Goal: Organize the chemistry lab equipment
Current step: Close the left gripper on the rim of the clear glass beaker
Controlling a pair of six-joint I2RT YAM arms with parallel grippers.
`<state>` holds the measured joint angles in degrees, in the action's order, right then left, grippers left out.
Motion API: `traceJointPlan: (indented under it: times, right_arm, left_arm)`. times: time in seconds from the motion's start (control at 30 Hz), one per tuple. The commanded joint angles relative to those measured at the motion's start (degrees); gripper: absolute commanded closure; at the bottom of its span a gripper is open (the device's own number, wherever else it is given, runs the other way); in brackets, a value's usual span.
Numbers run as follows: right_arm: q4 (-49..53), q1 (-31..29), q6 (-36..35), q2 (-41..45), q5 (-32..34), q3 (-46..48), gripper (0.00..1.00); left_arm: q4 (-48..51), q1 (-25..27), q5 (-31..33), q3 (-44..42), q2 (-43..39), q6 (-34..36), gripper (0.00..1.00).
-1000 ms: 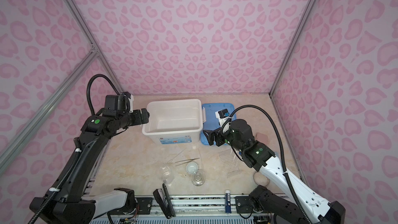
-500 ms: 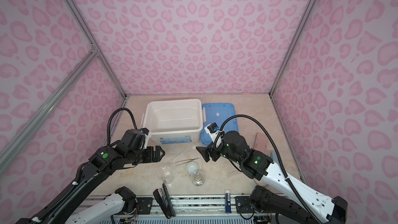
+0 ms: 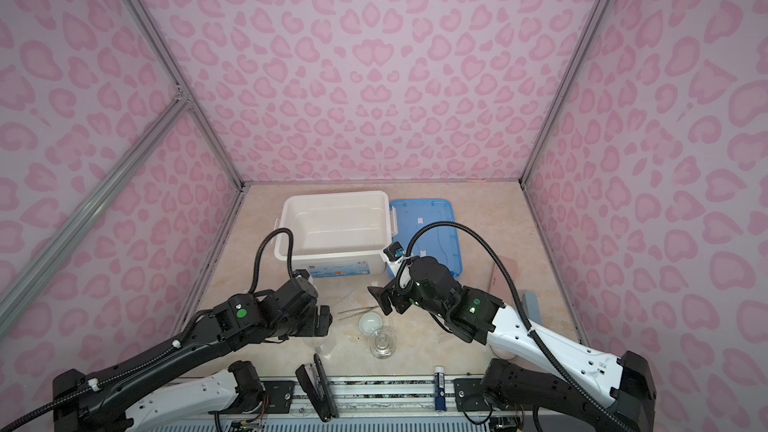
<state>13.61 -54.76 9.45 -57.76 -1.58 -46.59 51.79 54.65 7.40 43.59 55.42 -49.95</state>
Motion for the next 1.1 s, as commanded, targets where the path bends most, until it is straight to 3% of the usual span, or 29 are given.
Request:
traceJointPlan:
  times: [0.0, 0.53, 1.07]
  right_arm:
    - [-1.7, -0.3, 0.1, -0.4, 1.5, 0.4, 0.02]
    - [-2.0, -0.4, -0.1, -3.0, 1.1, 0.0, 0.02]
    - [-1.7, -0.6, -0.6, -3.9, 1.6, -0.1, 0.02]
  left_arm:
    - [-4.5, 0.8, 0.6, -2.5, -0.1, -4.6, 0.03]
    - [-0.9, 4.2, 5.5, -0.9, 7.1, -5.2, 0.01]
    - [-2.1, 4.6, 5.2, -1.6, 6.5, -6.8, 0.21]
